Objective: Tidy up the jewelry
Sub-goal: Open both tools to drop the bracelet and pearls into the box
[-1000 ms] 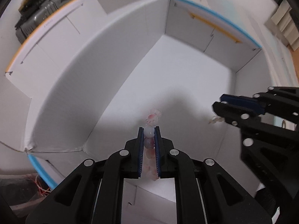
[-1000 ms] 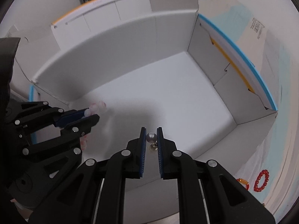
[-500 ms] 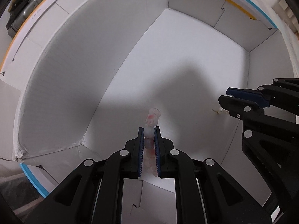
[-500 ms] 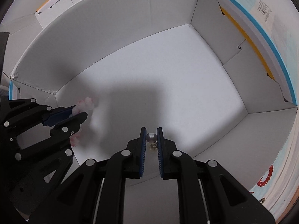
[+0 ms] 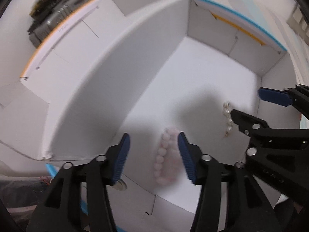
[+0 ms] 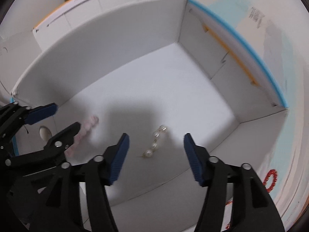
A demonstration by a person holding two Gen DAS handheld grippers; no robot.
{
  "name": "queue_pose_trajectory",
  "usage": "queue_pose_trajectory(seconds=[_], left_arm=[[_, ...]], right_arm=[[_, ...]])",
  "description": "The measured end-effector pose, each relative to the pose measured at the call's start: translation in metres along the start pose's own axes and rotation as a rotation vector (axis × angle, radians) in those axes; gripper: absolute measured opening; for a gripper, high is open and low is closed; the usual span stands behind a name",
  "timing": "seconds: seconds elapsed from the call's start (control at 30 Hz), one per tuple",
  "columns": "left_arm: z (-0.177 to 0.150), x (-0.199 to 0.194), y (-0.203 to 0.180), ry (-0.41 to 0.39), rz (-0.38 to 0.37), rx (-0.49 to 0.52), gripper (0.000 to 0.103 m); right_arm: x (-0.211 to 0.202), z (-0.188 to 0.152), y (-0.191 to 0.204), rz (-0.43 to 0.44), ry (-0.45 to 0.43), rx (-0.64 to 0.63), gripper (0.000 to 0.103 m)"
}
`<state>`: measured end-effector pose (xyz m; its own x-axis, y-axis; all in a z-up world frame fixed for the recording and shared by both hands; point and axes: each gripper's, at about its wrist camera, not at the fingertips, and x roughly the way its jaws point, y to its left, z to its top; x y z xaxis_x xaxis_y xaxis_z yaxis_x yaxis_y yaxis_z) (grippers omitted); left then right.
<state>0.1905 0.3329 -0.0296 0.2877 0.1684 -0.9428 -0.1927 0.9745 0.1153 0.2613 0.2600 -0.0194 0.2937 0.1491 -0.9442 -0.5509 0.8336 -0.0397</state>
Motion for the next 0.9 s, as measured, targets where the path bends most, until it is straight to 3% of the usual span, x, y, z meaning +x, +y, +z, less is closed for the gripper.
queue_pose_trajectory(seconds=[0.1,0.33,0.5,0.6,0.9], left_arm=[[0.003,-0.012,0.007,-0.061,0.043,-0.029,0.074],[0.001,-0.032,0.016,-0.128,0.022,-0.078,0.087],[-0.008,-0.050,0.014,-0.188,0.015,-0.109,0.097],[-0.013,-0.060,0.012,-0.215,0.005,-0.126,0.097],[-0.026,-0.093,-0.003,-0.314,-0.011,-0.135,0.097]], right_arm=[[-0.009,-0.001,-0.006,-0.020,-0.049,0.014,0.068],[-0.037,-0.006,-0.019,-0.053,-0.142,0.041,0.076],[-0.064,-0.018,-0.029,-0.076,-0.199,0.054,0.086],[-0.075,-0.026,-0.036,-0.057,-0.228,0.064,0.096],[-0.114,-0.051,-0.042,-0.055,-0.315,0.073,0.096]])
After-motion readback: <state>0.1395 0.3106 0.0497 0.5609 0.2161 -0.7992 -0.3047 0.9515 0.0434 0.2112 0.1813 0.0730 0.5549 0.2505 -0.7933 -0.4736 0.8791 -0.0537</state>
